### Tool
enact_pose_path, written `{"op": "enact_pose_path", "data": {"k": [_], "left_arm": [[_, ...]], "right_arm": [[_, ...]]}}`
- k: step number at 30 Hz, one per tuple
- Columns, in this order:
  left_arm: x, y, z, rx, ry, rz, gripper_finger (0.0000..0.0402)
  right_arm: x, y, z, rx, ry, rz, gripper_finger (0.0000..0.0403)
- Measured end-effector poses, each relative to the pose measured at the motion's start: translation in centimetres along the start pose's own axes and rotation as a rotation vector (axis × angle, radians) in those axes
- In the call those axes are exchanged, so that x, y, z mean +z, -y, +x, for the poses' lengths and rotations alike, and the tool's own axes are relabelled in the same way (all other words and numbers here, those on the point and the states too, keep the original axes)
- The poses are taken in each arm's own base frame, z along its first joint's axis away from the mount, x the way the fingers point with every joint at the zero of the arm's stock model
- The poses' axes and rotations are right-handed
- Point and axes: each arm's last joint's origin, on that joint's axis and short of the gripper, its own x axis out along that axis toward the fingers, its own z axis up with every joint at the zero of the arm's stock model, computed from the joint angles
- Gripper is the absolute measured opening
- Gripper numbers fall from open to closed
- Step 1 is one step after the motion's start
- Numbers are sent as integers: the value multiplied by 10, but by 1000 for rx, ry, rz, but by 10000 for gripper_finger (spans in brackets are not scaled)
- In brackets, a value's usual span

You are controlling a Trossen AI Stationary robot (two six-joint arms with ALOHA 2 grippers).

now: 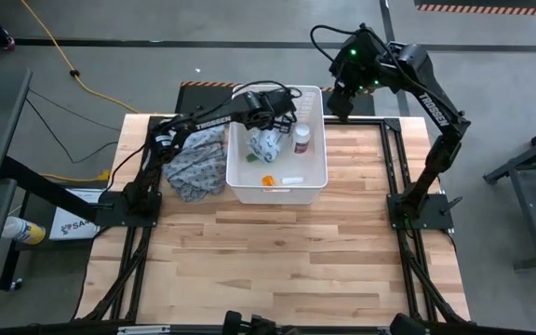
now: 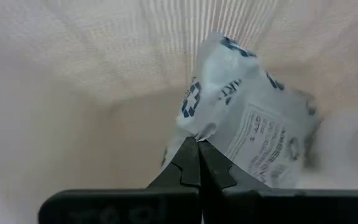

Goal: Pick & place medical supplies in basket/bin
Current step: Put the mailer bag into the white bin

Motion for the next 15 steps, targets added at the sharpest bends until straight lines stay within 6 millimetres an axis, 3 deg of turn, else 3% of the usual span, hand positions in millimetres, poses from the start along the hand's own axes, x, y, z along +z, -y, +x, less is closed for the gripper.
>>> {"op": "enact_pose_path", "data": {"k": [9,15], "left_arm": [[-10,6,20,14,-64,28,22],[-9,7,20,21,-42,20,66]], "right_arm": [[0,-1,0,12,2,-1,168],[0,-1,0,15,2,-1,164]]}}
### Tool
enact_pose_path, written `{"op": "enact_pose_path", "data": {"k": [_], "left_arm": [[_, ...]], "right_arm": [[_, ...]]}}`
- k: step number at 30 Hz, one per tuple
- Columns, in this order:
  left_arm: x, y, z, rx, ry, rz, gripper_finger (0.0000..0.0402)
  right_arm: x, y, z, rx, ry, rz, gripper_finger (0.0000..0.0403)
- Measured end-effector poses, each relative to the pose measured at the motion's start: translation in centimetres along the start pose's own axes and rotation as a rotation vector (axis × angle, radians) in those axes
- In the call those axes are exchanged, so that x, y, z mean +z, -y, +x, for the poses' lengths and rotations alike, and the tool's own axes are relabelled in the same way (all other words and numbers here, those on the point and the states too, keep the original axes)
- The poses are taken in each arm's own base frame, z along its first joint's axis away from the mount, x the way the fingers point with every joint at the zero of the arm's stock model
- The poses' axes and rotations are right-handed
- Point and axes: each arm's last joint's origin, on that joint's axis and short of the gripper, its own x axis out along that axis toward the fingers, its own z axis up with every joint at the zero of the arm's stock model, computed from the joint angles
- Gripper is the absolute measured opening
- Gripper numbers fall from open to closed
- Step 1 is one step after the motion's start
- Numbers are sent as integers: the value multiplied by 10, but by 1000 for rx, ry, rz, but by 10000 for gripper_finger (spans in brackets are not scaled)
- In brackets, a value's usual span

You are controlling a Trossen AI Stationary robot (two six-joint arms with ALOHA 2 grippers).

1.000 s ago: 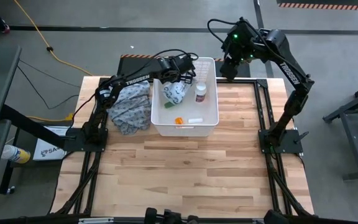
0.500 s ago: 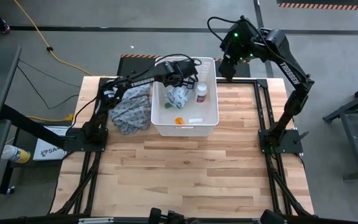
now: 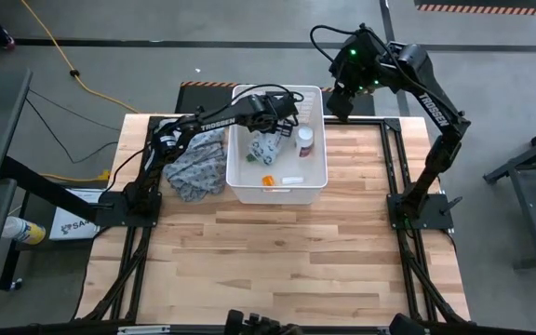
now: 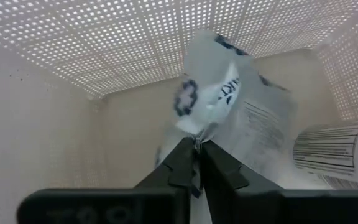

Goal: Pick & place medical supplies in basket/bin
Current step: Put the mailer bag into the white bin, then return to Home Position

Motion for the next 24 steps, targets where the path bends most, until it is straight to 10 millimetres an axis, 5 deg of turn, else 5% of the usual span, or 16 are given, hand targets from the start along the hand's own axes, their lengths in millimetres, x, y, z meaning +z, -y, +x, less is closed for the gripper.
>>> {"op": "enact_pose_path", "data": {"k": [13,24], "left_arm": [[3,3,0,-39,18,11,82],[7,8,-5,-131,6,77,167]], "right_arm": [[0,0,0,16,5,0,169],[0,-1,0,21,6,0,169]]}}
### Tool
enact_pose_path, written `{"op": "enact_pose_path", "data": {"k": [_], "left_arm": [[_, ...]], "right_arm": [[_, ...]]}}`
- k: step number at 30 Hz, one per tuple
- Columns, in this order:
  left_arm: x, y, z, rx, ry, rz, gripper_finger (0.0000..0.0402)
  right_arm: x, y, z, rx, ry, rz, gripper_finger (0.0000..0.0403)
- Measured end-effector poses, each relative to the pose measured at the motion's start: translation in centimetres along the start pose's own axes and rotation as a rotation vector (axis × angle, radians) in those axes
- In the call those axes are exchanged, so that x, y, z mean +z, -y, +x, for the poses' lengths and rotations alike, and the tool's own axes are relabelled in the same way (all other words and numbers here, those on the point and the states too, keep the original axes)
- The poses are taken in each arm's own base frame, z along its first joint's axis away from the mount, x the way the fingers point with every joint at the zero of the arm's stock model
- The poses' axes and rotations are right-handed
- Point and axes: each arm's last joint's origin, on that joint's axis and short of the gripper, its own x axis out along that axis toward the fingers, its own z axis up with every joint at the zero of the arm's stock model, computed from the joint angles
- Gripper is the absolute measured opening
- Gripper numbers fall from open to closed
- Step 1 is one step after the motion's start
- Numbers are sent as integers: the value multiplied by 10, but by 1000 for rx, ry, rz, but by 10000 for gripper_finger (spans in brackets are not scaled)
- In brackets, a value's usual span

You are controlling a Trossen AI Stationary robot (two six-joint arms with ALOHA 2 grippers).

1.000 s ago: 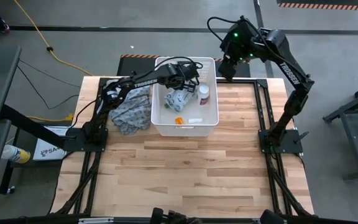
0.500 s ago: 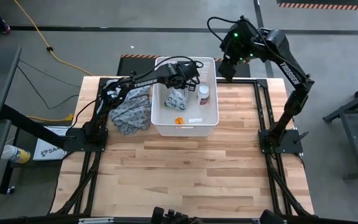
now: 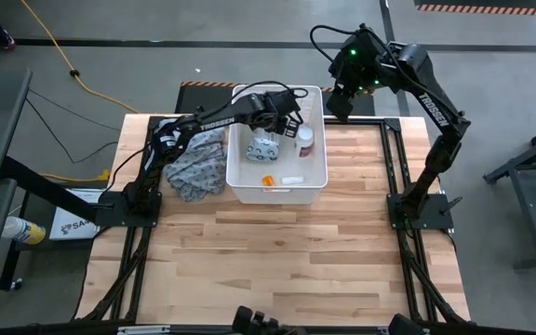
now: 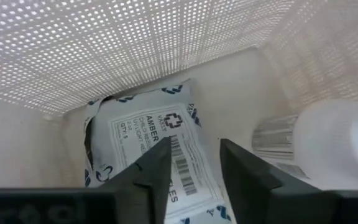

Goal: Pick & place medical supplies in basket/bin
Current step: Return to Home Position

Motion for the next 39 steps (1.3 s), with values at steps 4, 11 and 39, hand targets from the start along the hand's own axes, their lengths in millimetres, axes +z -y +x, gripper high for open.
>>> {"op": "enact_pose_path", "data": {"k": [4,11,39], "left_arm": [[6,1,-10,-29,5,32,202],[25,0,-46,-88,39,38,243],[12,-74,-221,-187,106,136,232]], "right_arm": [[0,0,0,0,0,0,168],[0,0,0,0,-1,-23,168],[0,1,0,-16,-5,-100,154]]}}
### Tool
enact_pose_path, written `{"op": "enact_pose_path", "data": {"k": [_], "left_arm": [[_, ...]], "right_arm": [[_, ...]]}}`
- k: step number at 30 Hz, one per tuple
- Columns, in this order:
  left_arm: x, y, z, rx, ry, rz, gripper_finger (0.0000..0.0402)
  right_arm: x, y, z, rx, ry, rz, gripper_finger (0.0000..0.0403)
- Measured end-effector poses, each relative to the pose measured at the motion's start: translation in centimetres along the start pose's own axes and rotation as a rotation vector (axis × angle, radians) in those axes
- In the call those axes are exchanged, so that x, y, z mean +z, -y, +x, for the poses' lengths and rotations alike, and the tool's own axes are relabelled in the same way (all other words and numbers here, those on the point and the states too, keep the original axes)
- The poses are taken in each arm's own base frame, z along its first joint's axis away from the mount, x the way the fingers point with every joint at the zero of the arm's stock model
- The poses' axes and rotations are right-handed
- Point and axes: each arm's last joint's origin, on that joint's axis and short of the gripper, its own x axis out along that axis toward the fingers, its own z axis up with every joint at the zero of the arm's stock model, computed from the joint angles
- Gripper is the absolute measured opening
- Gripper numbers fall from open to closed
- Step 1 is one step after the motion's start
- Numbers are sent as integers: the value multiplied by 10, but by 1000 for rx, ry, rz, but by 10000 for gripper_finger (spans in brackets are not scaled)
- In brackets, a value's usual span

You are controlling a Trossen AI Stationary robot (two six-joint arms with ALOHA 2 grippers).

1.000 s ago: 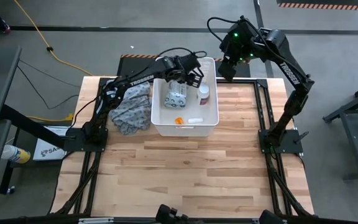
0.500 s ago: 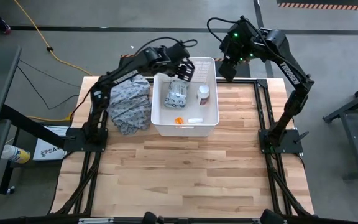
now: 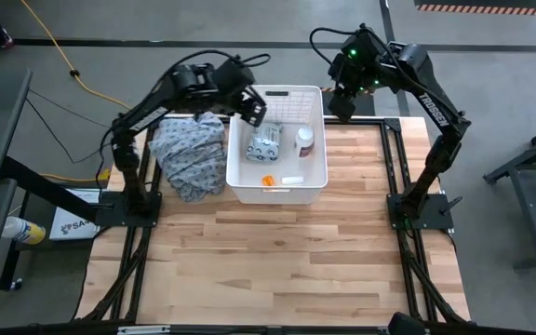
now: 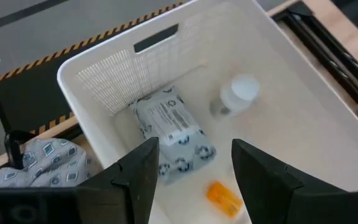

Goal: Pick & place medical supplies in basket/bin
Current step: Return to Home Position

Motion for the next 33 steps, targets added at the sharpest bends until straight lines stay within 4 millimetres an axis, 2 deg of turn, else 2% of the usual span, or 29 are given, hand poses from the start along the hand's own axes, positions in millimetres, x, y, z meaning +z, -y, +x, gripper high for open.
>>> {"op": "enact_pose_path", "data": {"k": [6,12,17,24,33], "left_arm": [[-16,-4,-50,-61,37,87,232],[-43,-12,-101,-132,32,156,232],[-63,-14,-139,-238,79,224,232],[-87,-24,-181,-386,135,324,232],[-108,-41,-215,-522,192,440,232]], "right_arm": [[0,1,0,-29,-3,-5,160],[-1,4,0,-148,-35,2,163],[-1,5,0,-152,-32,52,157],[-2,-2,0,53,-17,52,161],[2,-11,-2,383,60,147,164]]}}
